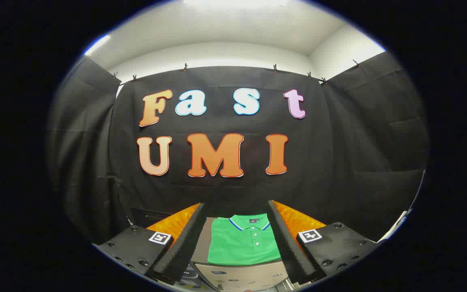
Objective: Put the clothes into the washing machine and then close the washing machine lid.
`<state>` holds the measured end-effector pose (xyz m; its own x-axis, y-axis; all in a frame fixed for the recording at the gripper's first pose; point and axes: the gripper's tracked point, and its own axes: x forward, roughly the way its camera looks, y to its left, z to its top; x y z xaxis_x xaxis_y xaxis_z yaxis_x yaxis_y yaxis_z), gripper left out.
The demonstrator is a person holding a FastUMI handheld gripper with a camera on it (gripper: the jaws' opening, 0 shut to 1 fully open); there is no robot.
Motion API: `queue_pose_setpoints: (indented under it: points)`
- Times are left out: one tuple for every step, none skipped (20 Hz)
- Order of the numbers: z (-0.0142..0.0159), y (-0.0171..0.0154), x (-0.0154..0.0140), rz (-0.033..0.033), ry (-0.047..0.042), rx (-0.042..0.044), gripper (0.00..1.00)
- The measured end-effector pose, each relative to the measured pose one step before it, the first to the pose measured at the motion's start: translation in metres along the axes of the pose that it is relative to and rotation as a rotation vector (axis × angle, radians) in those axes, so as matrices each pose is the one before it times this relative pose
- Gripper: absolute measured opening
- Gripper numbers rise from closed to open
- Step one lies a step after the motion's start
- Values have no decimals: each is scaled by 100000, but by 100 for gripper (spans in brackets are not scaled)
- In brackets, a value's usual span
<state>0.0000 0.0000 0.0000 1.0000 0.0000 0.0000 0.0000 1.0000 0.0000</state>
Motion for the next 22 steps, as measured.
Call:
queue_pose_setpoints:
  points:
    - [166, -20, 106, -212, 72, 268, 98]
    - [92, -12, 129, -181, -218, 194, 98]
    - [65, -301, 36, -663, -152, 412, 98]
    - [36, -107, 78, -358, -357, 548, 98]
    - [130, -168, -23, -614, -441, 477, 98]
    - [88, -77, -32, -156, -96, 402, 98]
    - [110, 125, -41, 110, -309, 495, 98]
    - [12, -39, -40, -418, 327, -384, 98]
    - [-202, -155, 81, -572, 335, -601, 98]
    - [35, 144, 18, 228, -57, -124, 98]
    - [283, 379, 51, 181, 51, -273, 98]
    - [85, 195, 10, 147, 138, -249, 98]
    - [-140, 151, 258, -43, 162, -591, 98]
    - [137, 88, 37, -103, -143, -719, 98]
    - [60, 169, 173, -98, 119, -464, 98]
    - [-26, 242, 106, 176, 347, 53, 98]
    - [-69, 87, 179, -179, 637, -134, 98]
    - [-73, -5, 103, -317, 165, -307, 98]
    - [28, -80, 144, -590, 193, -397, 98]
    - [-241, -58, 252, -558, 715, -360, 98]
    - [-96, -52, 322, -402, 409, 111, 98]
    - [-236, 3, 386, 152, 701, 726, 98]
